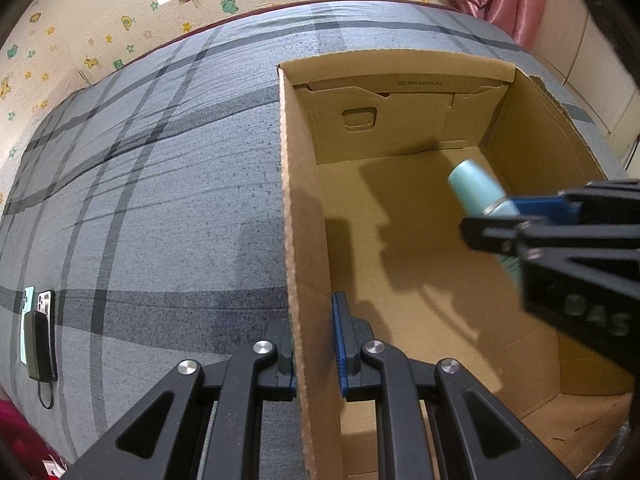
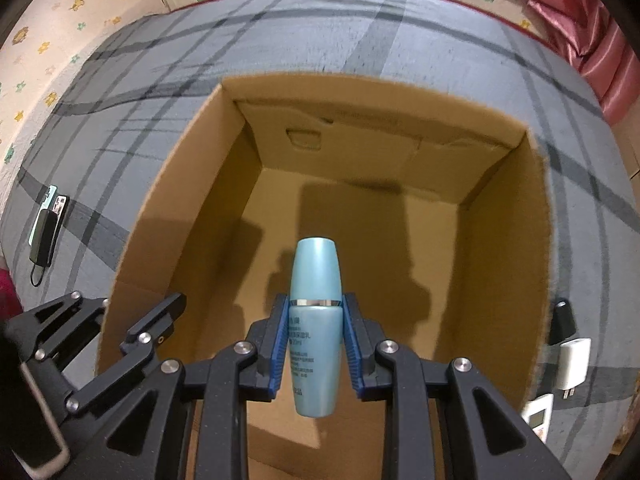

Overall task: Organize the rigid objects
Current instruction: 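Lift the bottle with the right tool and carry it over the box, then lower the bottle into the box and open the right tool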

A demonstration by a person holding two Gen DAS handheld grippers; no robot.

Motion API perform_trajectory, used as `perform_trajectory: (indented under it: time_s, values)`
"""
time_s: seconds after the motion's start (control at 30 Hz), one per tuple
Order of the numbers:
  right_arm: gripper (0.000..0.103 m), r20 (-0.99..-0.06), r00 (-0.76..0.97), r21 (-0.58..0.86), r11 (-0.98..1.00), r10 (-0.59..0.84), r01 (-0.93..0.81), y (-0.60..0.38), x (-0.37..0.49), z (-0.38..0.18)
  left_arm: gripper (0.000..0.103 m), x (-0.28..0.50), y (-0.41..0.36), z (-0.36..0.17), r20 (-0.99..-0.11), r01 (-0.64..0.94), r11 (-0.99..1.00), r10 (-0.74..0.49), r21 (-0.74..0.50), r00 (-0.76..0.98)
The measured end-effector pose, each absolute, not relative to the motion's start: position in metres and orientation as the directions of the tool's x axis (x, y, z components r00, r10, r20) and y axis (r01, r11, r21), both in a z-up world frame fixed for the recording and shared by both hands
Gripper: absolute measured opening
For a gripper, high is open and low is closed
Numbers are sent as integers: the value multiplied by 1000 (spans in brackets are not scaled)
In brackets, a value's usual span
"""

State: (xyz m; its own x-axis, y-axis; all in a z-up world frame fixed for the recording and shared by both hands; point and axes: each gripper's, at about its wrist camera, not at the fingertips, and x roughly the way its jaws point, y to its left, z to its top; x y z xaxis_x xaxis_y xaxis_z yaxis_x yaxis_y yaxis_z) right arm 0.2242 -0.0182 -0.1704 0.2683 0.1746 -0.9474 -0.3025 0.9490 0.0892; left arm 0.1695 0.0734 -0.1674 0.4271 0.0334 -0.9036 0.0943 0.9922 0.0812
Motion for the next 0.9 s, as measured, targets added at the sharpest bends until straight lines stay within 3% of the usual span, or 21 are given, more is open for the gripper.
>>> perform_trajectory:
  time_s: [0.33,0.9]
  values:
    - [27,-975,165,98,952,150,-289,-13,235,-209,14,169,68,-168,-901,96,990,55,106,430]
    - [28,-987,80,115,952,143,-283,-19,247,-228,14,170,67,-166,-903,92,990,57,106,426]
